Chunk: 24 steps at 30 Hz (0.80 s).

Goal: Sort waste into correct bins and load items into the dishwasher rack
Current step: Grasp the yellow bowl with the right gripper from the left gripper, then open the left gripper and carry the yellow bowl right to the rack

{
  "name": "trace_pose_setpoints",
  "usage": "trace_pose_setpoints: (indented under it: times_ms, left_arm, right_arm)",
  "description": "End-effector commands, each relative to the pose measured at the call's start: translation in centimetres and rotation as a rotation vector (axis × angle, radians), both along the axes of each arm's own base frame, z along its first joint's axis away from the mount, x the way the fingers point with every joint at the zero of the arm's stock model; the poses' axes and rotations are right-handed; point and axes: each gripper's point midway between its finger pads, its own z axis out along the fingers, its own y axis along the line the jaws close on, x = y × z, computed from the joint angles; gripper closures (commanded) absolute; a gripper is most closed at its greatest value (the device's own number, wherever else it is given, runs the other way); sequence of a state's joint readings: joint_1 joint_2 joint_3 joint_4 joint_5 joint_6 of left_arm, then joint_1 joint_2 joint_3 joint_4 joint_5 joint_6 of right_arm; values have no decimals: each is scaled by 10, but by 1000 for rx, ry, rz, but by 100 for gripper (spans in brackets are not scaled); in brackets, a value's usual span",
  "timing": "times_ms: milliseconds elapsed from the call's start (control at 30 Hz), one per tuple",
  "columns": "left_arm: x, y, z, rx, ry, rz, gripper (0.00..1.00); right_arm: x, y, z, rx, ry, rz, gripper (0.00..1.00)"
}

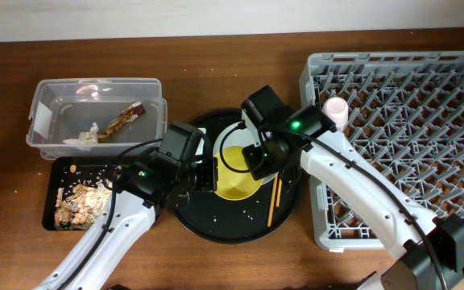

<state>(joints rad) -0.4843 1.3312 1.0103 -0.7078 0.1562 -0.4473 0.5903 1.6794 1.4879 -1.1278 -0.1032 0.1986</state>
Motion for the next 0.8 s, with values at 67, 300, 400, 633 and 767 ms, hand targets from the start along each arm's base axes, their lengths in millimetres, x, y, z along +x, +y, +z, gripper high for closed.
trace_pose_setpoints:
  times_ms: [67,300,400,633,767]
  left_arm:
    - [4,-2,12,-15,-29,4,86]
    - [0,-8,16,-51,-17,-19,47]
    - [2,-7,37,-75,-65,-17,45]
    - [-11,4,126,-132,-288,-40,45]
    - [-13,41,149,-35,-417,79,42]
  right_arm:
    - [-4,0,-6,-17,20,8,96]
    - [0,0,-6,-15,6,5,96]
    - [4,2,-5,-8,-8,3,96]
    - [19,-8,-4,-58,-76,-74,96]
    - [32,-12,-1,-86,-139,-93,96]
